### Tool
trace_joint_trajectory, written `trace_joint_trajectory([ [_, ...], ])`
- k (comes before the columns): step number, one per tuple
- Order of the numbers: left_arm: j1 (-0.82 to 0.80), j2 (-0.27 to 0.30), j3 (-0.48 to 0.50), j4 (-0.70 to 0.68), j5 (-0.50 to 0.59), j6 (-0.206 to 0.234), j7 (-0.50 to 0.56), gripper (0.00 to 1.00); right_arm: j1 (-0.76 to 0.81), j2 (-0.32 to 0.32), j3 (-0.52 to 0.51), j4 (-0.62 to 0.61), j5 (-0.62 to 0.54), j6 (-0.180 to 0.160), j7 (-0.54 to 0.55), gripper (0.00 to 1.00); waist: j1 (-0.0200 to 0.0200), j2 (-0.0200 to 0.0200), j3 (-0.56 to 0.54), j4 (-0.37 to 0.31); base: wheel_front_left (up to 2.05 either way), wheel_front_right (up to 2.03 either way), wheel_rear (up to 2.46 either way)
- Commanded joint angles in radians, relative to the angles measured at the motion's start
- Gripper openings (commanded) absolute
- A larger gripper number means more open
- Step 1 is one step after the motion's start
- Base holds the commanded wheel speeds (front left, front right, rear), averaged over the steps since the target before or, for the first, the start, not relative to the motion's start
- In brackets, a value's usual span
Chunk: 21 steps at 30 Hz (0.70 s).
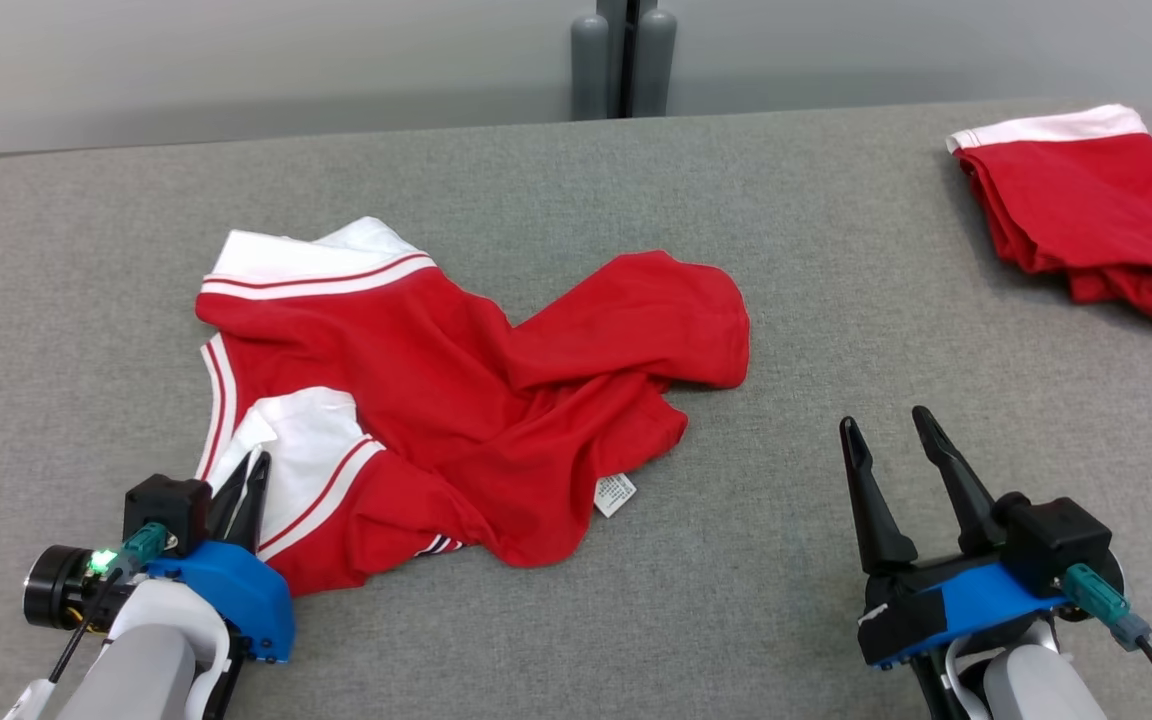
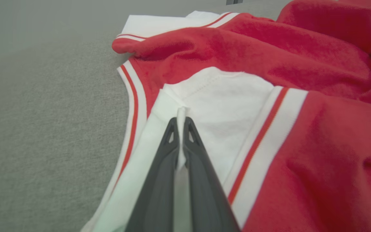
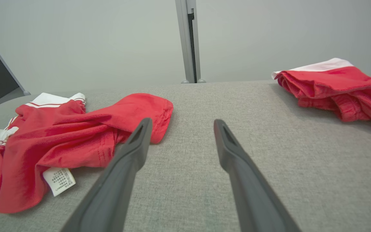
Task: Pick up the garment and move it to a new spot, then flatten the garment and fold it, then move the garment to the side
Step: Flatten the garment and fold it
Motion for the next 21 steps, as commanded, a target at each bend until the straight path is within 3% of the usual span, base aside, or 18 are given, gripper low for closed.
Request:
trace_joint_trajectory([
  [1, -0.019, -0.007, 0.005, 0.014, -0.008, 0.001, -0.011, 0.00, 0.016, -0.002, -0.006, 0.007, 0.004, 0.001, -0.003, 1.00, 0.0000, -0.0001, -0.011, 0.007, 0.00, 0.00, 0.00],
  [12, 0.063, -0.038, 0.008, -0.127, -0.034, -0.012, -0.054, 0.00, 0.053, -0.002, -0.016, 0.017, 0.013, 0.000, -0.003, 1.00, 0.0000, -0.0001, -0.085, 0.070, 0.00, 0.00, 0.00],
  [21, 0.289, -0.042, -0.007, -0.372, -0.064, 0.046, -0.035, 0.00, 0.093, -0.002, -0.055, 0.016, 0.009, 0.000, -0.003, 1.00, 0.0000, -0.0001, -0.122, 0.145, 0.00, 0.00, 0.00],
])
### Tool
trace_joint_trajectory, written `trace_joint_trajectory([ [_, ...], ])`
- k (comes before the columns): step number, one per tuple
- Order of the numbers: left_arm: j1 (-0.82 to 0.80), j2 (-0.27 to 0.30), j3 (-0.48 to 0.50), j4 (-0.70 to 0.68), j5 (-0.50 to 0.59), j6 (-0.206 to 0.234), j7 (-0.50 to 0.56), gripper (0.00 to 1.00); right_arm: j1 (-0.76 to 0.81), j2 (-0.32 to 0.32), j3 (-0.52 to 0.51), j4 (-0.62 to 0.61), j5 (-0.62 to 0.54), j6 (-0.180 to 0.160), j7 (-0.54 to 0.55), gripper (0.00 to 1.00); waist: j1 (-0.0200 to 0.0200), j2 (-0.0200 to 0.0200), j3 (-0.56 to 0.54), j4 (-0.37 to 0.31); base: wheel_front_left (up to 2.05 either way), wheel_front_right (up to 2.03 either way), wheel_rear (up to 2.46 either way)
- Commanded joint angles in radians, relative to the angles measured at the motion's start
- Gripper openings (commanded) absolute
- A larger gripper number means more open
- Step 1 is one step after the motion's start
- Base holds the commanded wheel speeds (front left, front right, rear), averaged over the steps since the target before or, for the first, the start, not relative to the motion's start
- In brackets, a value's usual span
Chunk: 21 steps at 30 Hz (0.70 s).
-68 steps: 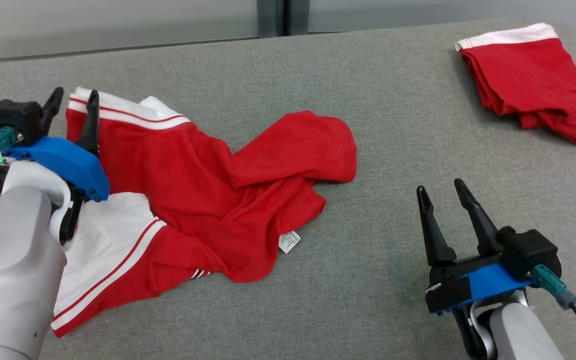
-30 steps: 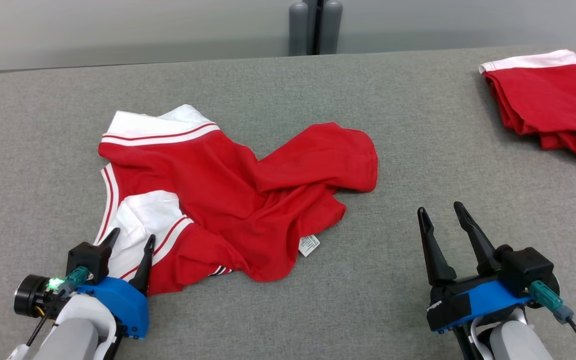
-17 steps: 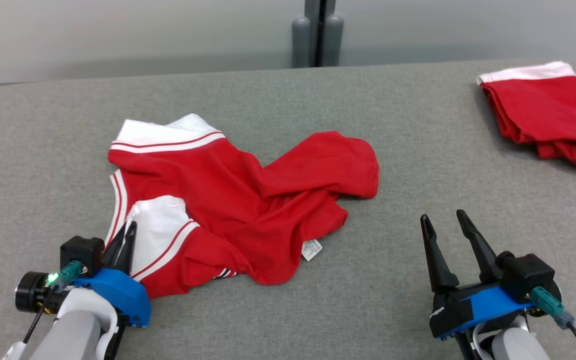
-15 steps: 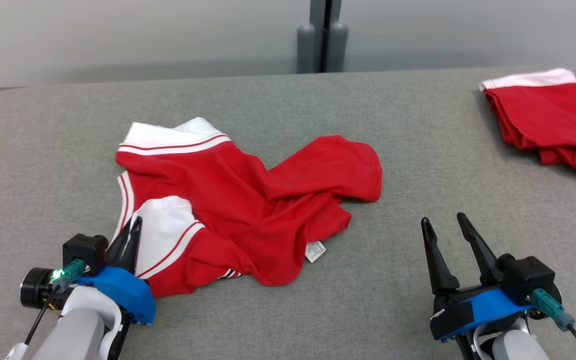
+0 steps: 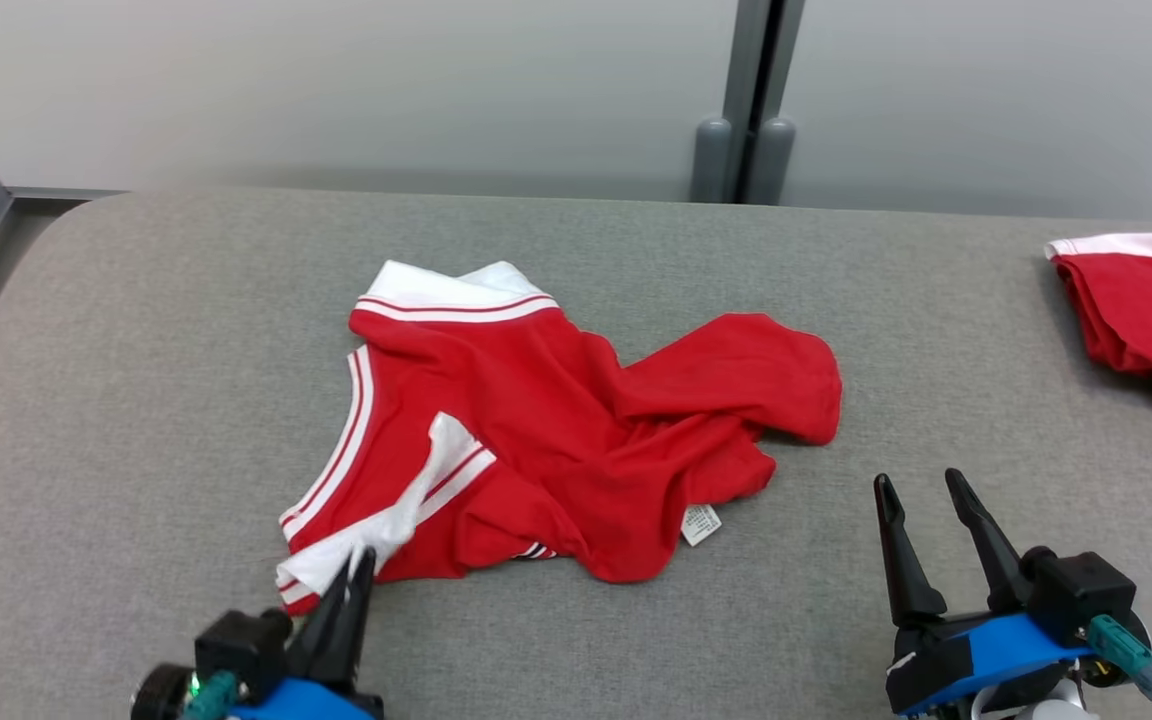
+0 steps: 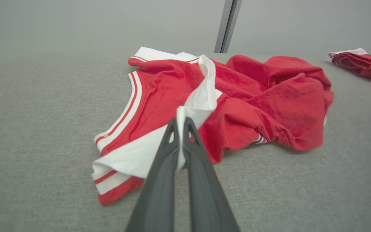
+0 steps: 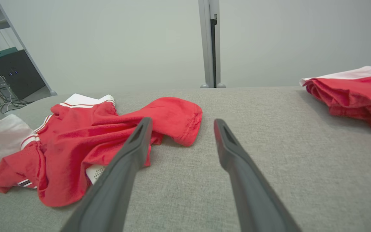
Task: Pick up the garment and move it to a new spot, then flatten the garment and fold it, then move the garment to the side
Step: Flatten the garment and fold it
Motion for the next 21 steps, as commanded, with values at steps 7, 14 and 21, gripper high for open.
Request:
trace_joint_trajectory([
  [7, 0.186, 0.033, -0.023, -0.181, -0.011, 0.058, 0.057, 0.00, 0.034, -0.003, -0.025, 0.004, -0.008, 0.001, -0.003, 1.00, 0.0001, 0.0004, -0.017, 0.048, 0.00, 0.00, 0.00],
  [14, 0.293, 0.072, -0.006, -0.273, -0.029, 0.105, 0.076, 0.00, 0.051, -0.003, -0.035, 0.013, -0.006, 0.000, -0.003, 1.00, 0.0001, 0.0004, -0.029, 0.075, 0.00, 0.00, 0.00],
  [21, 0.294, 0.078, 0.040, -0.371, -0.034, 0.124, 0.024, 1.00, 0.053, -0.003, -0.036, 0.023, 0.000, 0.000, -0.003, 1.00, 0.0001, 0.0004, -0.035, 0.075, 0.00, 0.00, 0.00],
])
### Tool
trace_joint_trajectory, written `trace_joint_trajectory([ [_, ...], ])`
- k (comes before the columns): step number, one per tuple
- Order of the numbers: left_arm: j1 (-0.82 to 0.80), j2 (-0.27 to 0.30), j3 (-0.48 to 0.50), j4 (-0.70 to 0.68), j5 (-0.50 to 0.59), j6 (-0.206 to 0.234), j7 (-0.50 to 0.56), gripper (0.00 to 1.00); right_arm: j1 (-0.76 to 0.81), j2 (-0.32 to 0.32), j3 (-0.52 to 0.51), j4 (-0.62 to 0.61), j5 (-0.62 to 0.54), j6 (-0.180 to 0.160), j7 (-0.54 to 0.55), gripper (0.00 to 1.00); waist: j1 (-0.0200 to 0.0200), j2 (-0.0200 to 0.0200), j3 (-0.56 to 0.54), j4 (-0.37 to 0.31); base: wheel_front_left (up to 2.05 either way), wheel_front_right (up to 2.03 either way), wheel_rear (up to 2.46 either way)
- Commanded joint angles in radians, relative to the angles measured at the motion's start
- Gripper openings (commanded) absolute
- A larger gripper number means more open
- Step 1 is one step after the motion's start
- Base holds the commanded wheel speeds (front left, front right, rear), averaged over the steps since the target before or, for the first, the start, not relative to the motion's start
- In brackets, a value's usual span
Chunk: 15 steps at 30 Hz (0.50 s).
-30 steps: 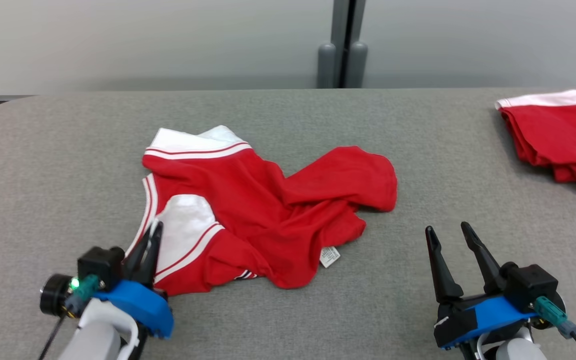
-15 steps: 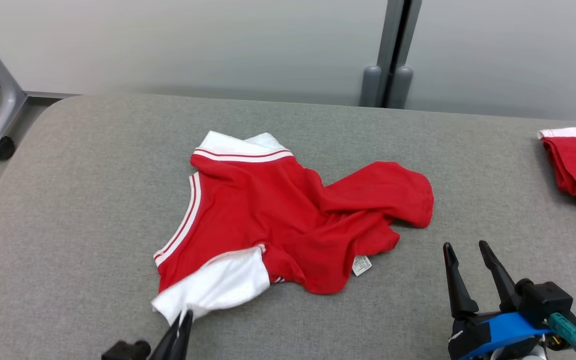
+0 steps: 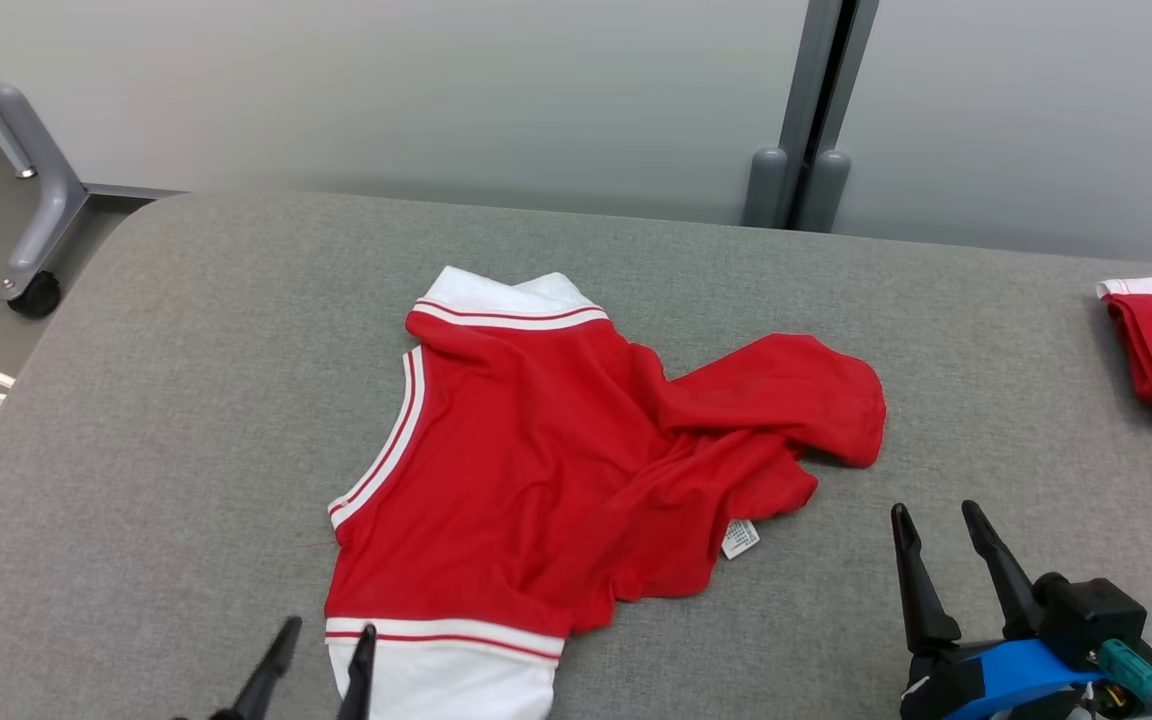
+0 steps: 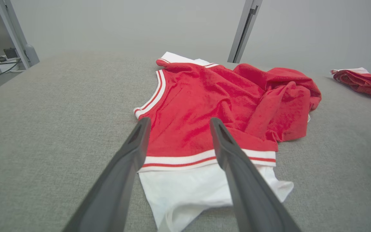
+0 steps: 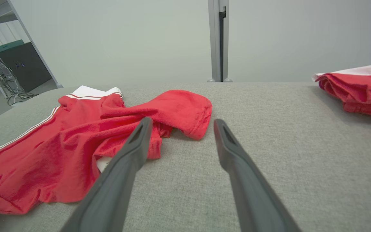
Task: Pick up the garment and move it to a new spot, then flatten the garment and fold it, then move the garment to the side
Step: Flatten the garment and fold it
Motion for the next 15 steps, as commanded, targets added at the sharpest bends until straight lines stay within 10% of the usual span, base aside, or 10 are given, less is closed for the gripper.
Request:
trace_joint_trajectory([
  [1, -0.029, -0.001, 0.018, -0.013, 0.010, 0.008, -0.017, 1.00, 0.007, -0.003, 0.001, 0.005, 0.008, 0.001, -0.003, 1.00, 0.0000, 0.0000, 0.000, -0.006, 0.00, 0.00, 0.00],
  [15, -0.195, -0.079, 0.205, 0.027, 0.044, 0.034, -0.057, 1.00, -0.028, -0.003, -0.006, 0.007, -0.005, 0.000, -0.003, 1.00, 0.0000, 0.0000, 0.023, -0.099, 0.00, 0.00, 0.00],
])
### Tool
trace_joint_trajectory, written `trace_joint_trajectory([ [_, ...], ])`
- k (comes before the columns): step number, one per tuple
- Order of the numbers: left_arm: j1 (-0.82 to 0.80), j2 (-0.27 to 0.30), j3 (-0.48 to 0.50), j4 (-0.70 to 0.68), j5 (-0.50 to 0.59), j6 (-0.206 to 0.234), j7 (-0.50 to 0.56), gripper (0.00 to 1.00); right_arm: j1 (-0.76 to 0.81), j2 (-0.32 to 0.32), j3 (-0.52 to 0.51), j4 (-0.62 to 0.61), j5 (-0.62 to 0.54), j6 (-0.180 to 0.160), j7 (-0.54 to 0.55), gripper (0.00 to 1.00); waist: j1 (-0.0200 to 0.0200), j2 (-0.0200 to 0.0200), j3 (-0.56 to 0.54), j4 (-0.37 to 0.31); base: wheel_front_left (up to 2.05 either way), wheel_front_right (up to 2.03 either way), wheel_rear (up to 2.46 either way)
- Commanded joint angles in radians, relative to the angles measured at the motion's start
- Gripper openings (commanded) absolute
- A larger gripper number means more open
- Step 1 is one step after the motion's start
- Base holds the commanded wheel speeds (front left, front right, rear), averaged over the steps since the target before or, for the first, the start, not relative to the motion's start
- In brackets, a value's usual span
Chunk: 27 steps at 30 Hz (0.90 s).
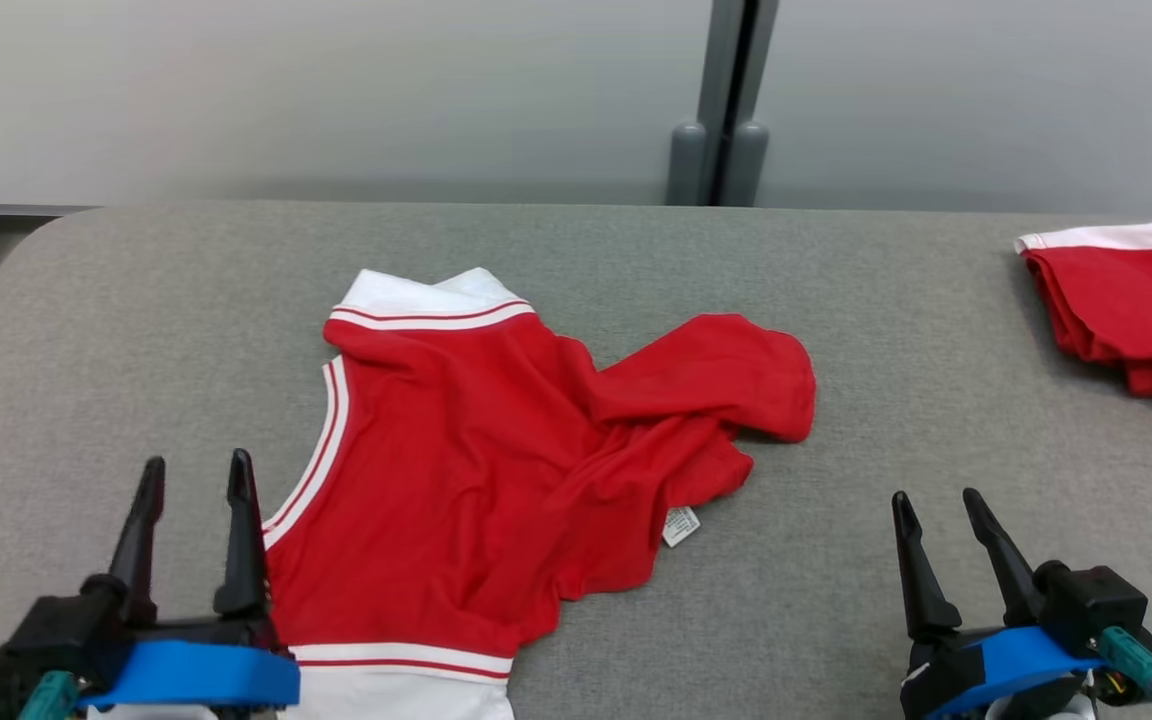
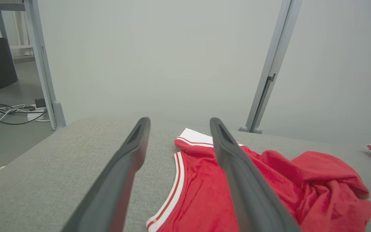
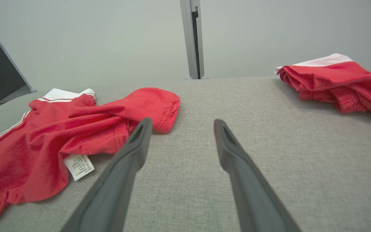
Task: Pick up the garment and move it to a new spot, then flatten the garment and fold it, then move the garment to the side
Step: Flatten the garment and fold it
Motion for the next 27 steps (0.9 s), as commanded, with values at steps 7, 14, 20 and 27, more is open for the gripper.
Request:
trace_joint_trajectory([
  [7, -0.044, -0.058, 0.113, 0.044, 0.056, -0.029, -0.004, 1.00, -0.026, -0.003, -0.006, 0.001, -0.003, 0.001, -0.003, 1.00, 0.0000, -0.0001, 0.022, -0.037, 0.00, 0.00, 0.00],
  [14, -0.062, -0.098, 0.178, 0.125, 0.129, -0.080, -0.004, 1.00, -0.032, -0.002, -0.004, 0.007, -0.005, 0.001, -0.003, 1.00, 0.0000, -0.0001, 0.037, -0.048, 0.00, 0.00, 0.00],
  [20, -0.072, -0.121, 0.201, 0.212, 0.187, -0.118, -0.004, 1.00, -0.050, -0.002, 0.011, 0.026, -0.003, 0.001, -0.003, 1.00, 0.0000, -0.0001, 0.046, -0.046, 0.00, 0.00, 0.00],
  [27, -0.083, -0.155, 0.235, 0.269, 0.231, -0.157, -0.004, 1.00, -0.081, -0.002, 0.059, 0.071, -0.009, 0.001, -0.003, 1.00, 0.0000, -0.0001, 0.042, -0.030, 0.00, 0.00, 0.00],
])
